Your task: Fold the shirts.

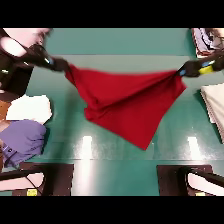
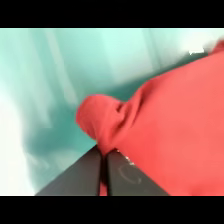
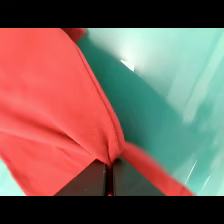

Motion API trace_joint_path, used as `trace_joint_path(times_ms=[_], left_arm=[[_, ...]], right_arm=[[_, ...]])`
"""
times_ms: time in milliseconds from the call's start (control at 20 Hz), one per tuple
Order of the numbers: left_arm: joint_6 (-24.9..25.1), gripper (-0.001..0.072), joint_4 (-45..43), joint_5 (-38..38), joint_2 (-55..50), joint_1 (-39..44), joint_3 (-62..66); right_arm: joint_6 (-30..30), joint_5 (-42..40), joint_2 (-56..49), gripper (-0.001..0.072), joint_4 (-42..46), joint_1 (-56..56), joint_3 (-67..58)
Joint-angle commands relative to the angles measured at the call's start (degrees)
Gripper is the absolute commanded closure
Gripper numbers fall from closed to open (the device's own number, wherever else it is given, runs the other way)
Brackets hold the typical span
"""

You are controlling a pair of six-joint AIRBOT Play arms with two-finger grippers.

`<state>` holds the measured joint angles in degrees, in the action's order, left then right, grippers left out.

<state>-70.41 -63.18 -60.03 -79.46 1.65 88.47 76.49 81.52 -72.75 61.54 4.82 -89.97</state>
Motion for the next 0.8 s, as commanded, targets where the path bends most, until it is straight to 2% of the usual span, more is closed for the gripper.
trace_joint_path(times_ms=[0, 250, 400, 650, 750], left_arm=[[-0.1, 0.0678, -3.9, 0.0, 11.8, 0.0, 10.8], [-0.3, 0.0678, -3.6, 0.0, 26.4, 0.0, 19.1], [-3.8, 0.0678, -3.2, 0.0, 32.4, 0.0, 21.7], [-4.8, 0.0678, 3.3, -1.2, 33.7, 0.0, 28.2], [-4.9, 0.0679, 3.4, -6.3, 31.8, 0.0, 27.1]], right_arm=[[0.0, -1.4, 4.6, 0.0695, 0.0, -3.0, -10.4], [0.0, -1.7, 9.7, 0.0695, 0.0, -5.7, -23.7], [0.0, -1.7, 12.2, 0.0695, 0.0, -8.0, -29.7], [0.0, -2.0, 18.4, 0.0695, -0.1, -15.8, -24.8], [0.1, -1.5, 18.9, 0.0695, -0.1, -17.1, -21.2]])
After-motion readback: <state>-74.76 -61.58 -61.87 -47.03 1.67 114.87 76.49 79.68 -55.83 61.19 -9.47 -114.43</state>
